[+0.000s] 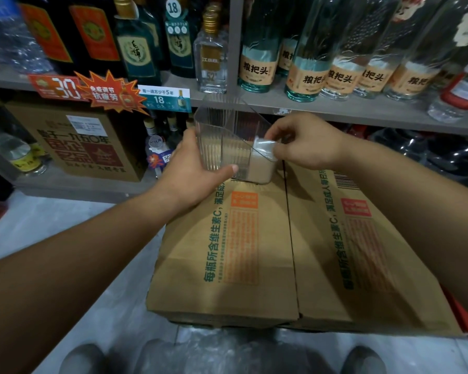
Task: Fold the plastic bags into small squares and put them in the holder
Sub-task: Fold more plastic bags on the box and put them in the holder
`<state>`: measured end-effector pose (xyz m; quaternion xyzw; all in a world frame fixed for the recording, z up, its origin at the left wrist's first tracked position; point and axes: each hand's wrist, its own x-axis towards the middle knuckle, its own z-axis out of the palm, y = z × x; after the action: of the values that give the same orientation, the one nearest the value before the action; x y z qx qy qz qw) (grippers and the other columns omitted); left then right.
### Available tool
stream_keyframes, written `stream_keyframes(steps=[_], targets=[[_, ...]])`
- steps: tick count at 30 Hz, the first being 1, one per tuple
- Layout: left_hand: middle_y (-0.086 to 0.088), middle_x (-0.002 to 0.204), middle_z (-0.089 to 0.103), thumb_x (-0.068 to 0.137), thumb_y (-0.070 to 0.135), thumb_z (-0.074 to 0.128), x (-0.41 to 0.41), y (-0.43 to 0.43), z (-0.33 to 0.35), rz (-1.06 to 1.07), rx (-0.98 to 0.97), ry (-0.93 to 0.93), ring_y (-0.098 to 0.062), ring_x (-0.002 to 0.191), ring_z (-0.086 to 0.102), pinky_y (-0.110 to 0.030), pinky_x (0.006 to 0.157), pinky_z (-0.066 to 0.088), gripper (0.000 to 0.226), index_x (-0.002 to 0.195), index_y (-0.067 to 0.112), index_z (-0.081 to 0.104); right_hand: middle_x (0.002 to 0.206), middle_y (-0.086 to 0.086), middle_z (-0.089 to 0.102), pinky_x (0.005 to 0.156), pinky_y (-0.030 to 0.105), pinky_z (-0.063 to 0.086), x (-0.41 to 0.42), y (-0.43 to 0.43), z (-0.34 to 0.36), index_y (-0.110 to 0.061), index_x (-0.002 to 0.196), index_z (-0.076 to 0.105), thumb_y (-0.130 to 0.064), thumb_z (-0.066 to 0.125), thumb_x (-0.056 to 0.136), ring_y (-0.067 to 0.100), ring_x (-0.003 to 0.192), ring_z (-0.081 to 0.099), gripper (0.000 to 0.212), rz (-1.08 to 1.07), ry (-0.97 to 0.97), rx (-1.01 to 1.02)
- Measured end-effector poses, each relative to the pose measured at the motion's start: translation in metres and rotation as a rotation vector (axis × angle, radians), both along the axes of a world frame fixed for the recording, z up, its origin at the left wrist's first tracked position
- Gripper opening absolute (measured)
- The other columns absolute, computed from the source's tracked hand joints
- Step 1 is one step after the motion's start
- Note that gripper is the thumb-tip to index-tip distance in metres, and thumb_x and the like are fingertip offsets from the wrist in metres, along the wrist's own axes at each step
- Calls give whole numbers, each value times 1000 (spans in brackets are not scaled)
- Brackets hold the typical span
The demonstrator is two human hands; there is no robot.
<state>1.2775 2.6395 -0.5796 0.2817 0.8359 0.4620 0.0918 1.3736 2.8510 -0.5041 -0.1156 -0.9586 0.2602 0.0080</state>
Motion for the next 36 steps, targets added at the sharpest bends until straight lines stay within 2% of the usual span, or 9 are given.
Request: stream_keyframes(steps=[7, 11, 14, 18, 25, 30, 32, 34, 36], targets=[[3, 129, 59, 69, 51, 82, -1, 2, -4, 17, 9, 25, -15, 121, 57, -42, 107, 48, 79, 130, 30, 38, 117, 6, 65, 85, 38, 51, 12, -18, -14, -20, 134, 46, -41, 64, 86, 27, 107, 59, 55, 101, -87, 279], [3, 130, 58, 74, 46, 83, -2, 2, -6, 9, -1, 41, -15, 123, 56, -42, 108, 47, 78, 134, 26, 37, 126, 12, 59, 93, 43, 48, 11, -23, -29, -13, 130, 44, -46, 58, 93, 33, 120, 51, 52, 121, -95, 448], [4, 129, 59, 69, 55, 76, -2, 3, -7, 23, -5, 49, -15, 122, 57, -43, 106, 48, 79, 133, 29, 37, 119, 12, 60, 90, 44, 49, 9, -24, -33, -13, 128, 44, -45, 56, 94, 33, 117, 52, 48, 123, -95, 457], [4, 128, 60, 68, 64, 68, -2, 4, -8, 36, -19, 48, -17, 122, 57, -45, 104, 49, 80, 134, 30, 36, 123, 10, 61, 79, 34, 44, 7, -20, -26, -15, 135, 43, -44, 60, 94, 30, 111, 58, 53, 98, -102, 344], [4, 132, 60, 73, 63, 64, -2, 4, -11, 61, -25, 57, -19, 124, 57, -47, 105, 48, 77, 137, 30, 37, 127, 9, 56, 83, 40, 49, 9, -19, -25, -16, 133, 42, -53, 49, 97, 30, 112, 57, 52, 139, -115, 480], [4, 133, 59, 80, 57, 65, -2, 4, -13, 59, -33, 56, -18, 124, 56, -48, 105, 48, 70, 137, 30, 37, 120, 8, 58, 73, 37, 42, 8, -16, -25, -17, 128, 37, -52, 49, 99, 25, 96, 55, 47, 147, -144, 444], [3, 132, 60, 81, 55, 66, -1, 3, -14, 59, -39, 48, -19, 123, 58, -47, 105, 48, 68, 137, 28, 37, 133, 10, 53, 76, 36, 42, 13, -17, -26, -17, 139, 33, -51, 53, 98, 27, 104, 57, 56, 140, -125, 400], [1, 130, 61, 82, 52, 67, 0, 0, -13, 52, -50, 25, -20, 120, 60, -46, 104, 50, 68, 137, 25, 36, 149, 8, 41, 89, 38, 48, 24, -17, -26, -18, 150, 29, -49, 57, 97, 28, 120, 56, 67, 124, -58, 376], [-4, 127, 61, 84, 46, 69, 6, -4, -11, 57, -83, 32, -24, 118, 61, -44, 102, 50, 69, 139, 19, 35, 150, 6, 37, 94, 41, 50, 40, -19, -26, -18, 150, 33, -45, 59, 96, 28, 120, 56, 66, 93, 49, 362]])
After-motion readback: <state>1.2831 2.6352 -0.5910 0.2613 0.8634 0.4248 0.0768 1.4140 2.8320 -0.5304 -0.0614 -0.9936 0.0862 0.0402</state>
